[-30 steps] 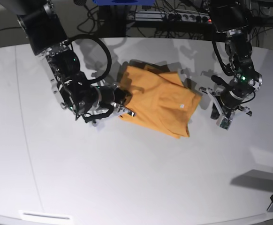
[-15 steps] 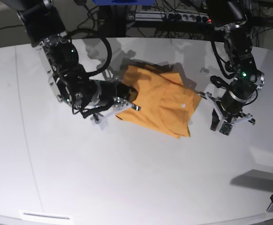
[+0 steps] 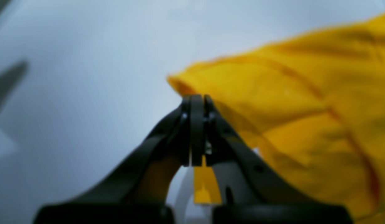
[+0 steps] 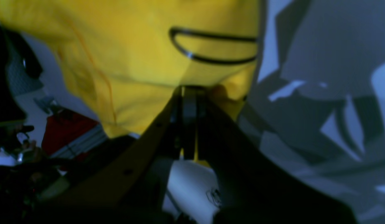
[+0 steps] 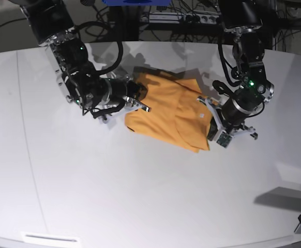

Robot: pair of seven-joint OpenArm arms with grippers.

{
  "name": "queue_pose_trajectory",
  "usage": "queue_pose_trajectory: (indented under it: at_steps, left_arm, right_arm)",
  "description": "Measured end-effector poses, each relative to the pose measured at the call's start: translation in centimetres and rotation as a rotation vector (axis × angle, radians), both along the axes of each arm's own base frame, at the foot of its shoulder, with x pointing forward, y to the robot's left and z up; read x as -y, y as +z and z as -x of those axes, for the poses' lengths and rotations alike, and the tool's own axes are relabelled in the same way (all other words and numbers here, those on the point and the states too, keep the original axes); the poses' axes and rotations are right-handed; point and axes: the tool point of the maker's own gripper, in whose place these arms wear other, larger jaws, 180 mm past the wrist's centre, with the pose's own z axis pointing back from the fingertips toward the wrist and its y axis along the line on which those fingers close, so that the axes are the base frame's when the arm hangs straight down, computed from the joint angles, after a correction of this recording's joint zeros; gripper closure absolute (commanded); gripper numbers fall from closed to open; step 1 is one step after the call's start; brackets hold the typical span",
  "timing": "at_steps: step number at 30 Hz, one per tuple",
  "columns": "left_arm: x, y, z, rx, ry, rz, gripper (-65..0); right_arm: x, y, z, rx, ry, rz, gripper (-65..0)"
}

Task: Fold the T-shirt properly

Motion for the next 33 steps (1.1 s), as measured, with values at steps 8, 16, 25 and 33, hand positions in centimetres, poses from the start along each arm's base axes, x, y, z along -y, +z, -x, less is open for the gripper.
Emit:
queue_pose_trajectory:
  at_steps: [8,16,25,33]
  left_arm:
    - [-1.4,0.9,-0.1,0.022,0.021,-0.012,0.0]
    - [-7.7,5.8,1.2,0.150,0.171,-0.096,0.0]
    - [-20.4,5.9,9.1,0.031,0.416,-0.319,0.0]
    - [-23.4,5.7,13.3,-0.029,0.492,-0.366,0.0]
  right_arm:
    - [0.3,-0.2,0.1,0.011,-0.013,0.015,0.0]
    - [-1.6,7.5,-0.6,0.197,0.067,-0.103,0.0]
    - [4.1,4.7,1.1,0.194,-0.019,0.032,0.0]
    - [11.1,3.0,0.4,0.262,-0.152,0.210,0.0]
